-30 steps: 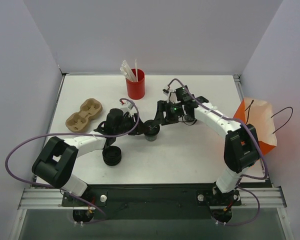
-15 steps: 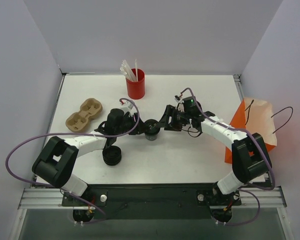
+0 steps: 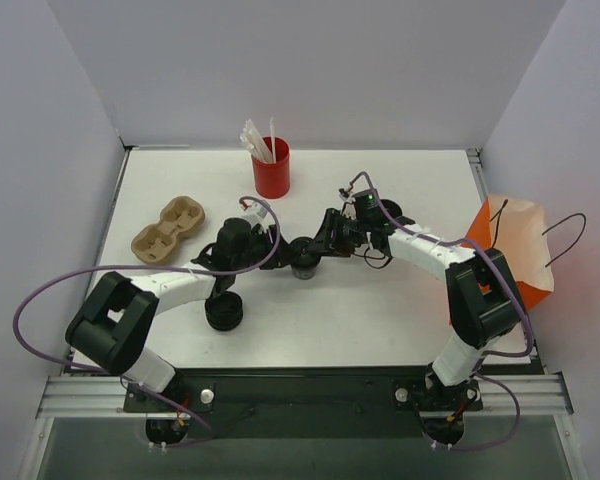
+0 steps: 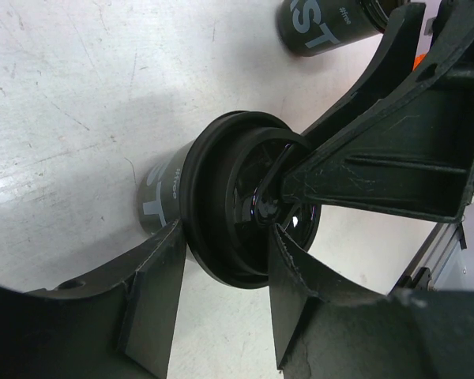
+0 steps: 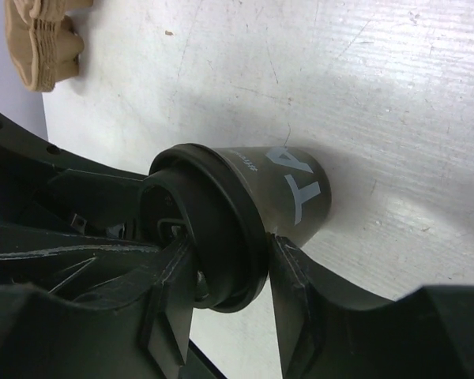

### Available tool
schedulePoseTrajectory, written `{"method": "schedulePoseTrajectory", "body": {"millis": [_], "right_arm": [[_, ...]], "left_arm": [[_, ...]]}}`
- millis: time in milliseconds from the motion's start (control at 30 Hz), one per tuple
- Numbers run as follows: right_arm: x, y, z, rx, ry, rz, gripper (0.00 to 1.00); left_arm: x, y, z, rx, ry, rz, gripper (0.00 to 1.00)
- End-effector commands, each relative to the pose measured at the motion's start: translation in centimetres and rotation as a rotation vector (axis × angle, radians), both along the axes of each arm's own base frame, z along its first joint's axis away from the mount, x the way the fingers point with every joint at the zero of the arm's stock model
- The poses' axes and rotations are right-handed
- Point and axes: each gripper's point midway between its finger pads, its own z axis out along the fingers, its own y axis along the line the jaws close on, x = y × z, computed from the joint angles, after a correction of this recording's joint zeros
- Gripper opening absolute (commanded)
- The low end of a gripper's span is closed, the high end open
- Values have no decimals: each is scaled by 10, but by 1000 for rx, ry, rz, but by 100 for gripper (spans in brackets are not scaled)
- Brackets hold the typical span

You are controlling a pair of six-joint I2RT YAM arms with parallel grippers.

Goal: Pack the takeout coffee

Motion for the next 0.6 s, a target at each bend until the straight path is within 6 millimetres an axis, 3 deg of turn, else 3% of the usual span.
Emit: {"method": "schedulePoseTrajectory", "body": {"millis": [0,100,167,300,567], "right_arm": [[-11,-17,-32,-194,28,107,35],[-18,-15,-29,-202,11,205,33],[-25,-11,-25,-182,12,261,33],[-27,-4,-17,-167,-4,331,31],[-32,8,-13,-130,4,414,31]], "left_arm": [[-35,36,-67,251,196,7,52],[-20,37,-46,266,160,10,59],[-21,37,-38,274,162,-16,62],[-12,25,-13,235,108,-82,65],[-2,27,-11,239,83,-86,66]]}}
